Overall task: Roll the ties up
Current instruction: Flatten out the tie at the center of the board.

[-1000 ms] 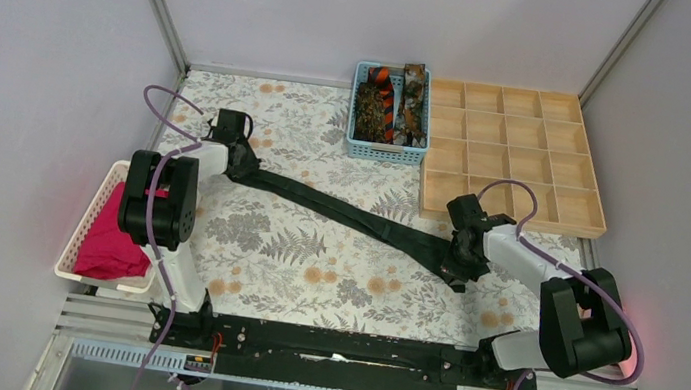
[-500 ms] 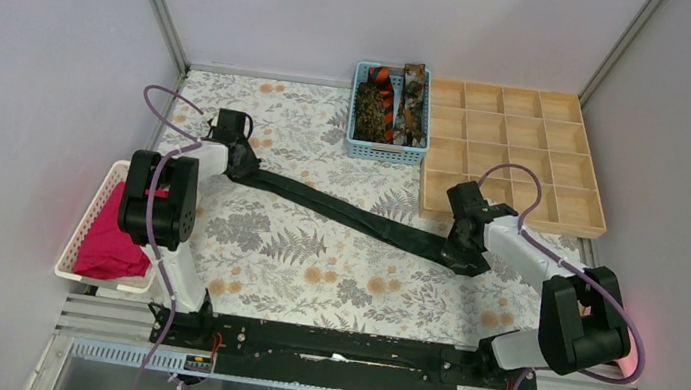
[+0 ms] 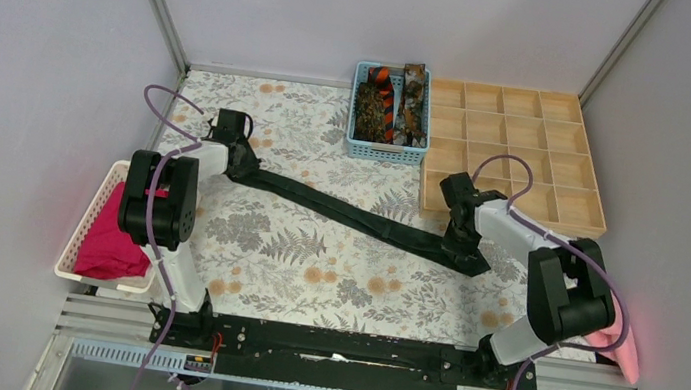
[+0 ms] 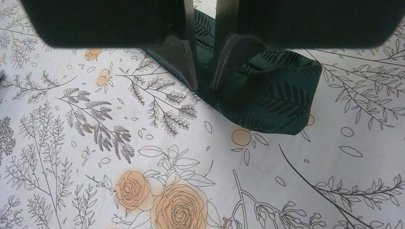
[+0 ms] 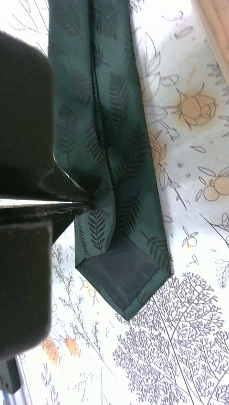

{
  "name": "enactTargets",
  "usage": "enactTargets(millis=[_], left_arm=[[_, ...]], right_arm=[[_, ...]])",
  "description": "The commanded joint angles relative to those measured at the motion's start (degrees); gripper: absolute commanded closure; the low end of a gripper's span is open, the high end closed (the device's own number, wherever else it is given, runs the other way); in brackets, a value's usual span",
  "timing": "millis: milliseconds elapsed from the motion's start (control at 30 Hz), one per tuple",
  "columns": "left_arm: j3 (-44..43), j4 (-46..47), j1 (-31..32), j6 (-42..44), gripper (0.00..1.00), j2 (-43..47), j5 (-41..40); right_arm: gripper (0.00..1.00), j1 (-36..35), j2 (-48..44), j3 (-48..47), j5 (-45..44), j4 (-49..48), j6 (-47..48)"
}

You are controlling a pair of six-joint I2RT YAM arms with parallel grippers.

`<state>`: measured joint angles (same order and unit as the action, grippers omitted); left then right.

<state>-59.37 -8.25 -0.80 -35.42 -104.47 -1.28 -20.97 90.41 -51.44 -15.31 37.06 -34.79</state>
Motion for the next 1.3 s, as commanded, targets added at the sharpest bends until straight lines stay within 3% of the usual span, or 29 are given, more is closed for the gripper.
enactTargets(millis=[0, 67, 167, 533, 633, 933, 1167, 1267], left_arm=[[1.37, -3.08, 0.27, 1.14, 0.76, -0.79, -0.01], [1.45, -3.09, 0.27, 1.21, 0.76, -0.81, -0.12], [1.45, -3.26, 0.22, 1.20, 0.76, -0.87, -0.30], [6.29, -1.26, 0.56, -2.01, 0.77, 2.53, 1.01], [7.60, -1.37, 3.89, -2.79, 0.78, 3.90, 2.13], [10.77, -4.57, 12.55, -4.20, 0.79, 8.09, -2.01], [9.56, -8.22, 12.43, -2.05, 0.79, 9.44, -9.13], [10.04, -8.32, 11.72, -2.81, 0.77, 9.74, -9.51]], right_arm=[[0.76, 0.76, 3.66, -3.63, -7.30, 4.42, 0.84], [0.65, 1.28, 5.12, -4.07, -7.73, 4.81, 1.19], [0.64, 1.37, 6.30, -3.58, -6.99, 4.99, 1.19], [0.64, 5.88, 9.58, 1.47, -5.45, 2.38, -2.89], [0.65, 6.63, 9.50, 1.90, -5.47, 2.38, -3.58], [0.66, 11.24, 10.01, 0.70, -5.22, 5.20, -3.95], [0.67, 11.46, 11.59, -2.00, -8.89, 8.11, -5.01], [0.63, 12.67, 11.34, -2.08, -10.48, 8.92, -6.08]])
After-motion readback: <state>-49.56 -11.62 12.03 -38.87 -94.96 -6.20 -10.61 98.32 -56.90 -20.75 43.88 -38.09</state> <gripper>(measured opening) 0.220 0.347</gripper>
